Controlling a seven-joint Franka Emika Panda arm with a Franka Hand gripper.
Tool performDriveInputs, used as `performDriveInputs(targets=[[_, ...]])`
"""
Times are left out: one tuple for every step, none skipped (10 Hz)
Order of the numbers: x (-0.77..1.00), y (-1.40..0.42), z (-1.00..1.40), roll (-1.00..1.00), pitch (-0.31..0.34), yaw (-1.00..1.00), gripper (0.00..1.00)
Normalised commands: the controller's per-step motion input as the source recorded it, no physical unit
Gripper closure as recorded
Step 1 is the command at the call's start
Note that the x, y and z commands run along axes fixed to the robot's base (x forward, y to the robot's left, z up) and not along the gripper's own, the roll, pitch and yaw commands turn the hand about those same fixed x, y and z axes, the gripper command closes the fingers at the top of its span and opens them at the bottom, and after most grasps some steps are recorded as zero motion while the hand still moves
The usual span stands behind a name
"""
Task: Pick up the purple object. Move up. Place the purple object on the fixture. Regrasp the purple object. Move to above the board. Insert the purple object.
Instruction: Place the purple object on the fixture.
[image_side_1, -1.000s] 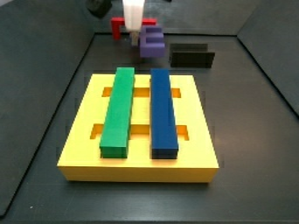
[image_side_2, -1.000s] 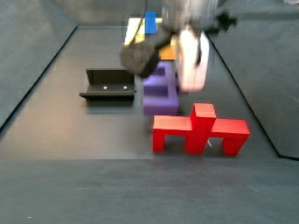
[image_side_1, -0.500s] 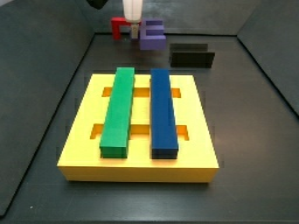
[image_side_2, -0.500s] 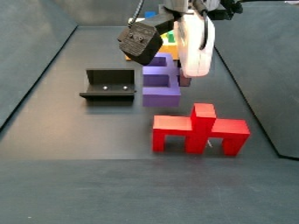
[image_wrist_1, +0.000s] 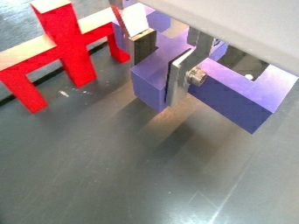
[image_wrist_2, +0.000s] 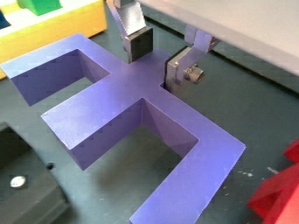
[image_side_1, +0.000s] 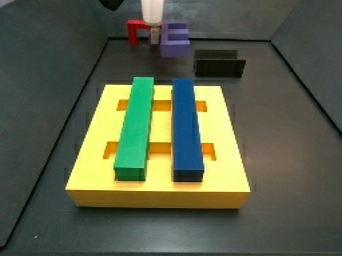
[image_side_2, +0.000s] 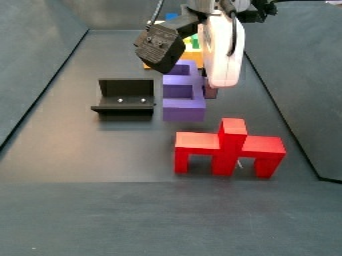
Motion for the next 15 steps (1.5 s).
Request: performDriveInputs(targets=[[0.43, -0.29, 0.3, -0.13, 0.14, 0.3, 1.0], [0.51, -0.24, 0.28, -0.13, 0.277, 0.43, 1.0], [0.51, -0.17, 0.22, -0.16, 0.326, 0.49, 1.0], [0.49, -0.15, 0.17, -0.19, 0.331, 0.5, 1.0], [0.46, -0.19, 0.17, -0.18, 0.32, 0.54, 1.0], [0.45, -0.21, 0.14, -0.17, 0.283, 0.57, 1.0], [0.45, -0.21, 0.13, -0.18, 0.286, 0.57, 1.0], [0.46, -0.21, 0.15, -0.16, 0.3, 0.55, 1.0], [0.53, -0.21, 0.18, -0.11, 0.246, 0.53, 1.0], [0.53, -0.19, 0.18, -0.14, 0.231, 0.52, 1.0], [0.49, -0.13, 0.19, -0.16, 0.229, 0.52, 1.0], [0.45, -0.11, 0.17, -0.17, 0.194, 0.54, 1.0], [0.44, -0.1, 0.19, -0.16, 0.206, 0.55, 1.0], [0.39, -0.06, 0.16, -0.15, 0.197, 0.57, 1.0], [0.35, -0.03, 0.13, -0.15, 0.18, 0.59, 1.0]])
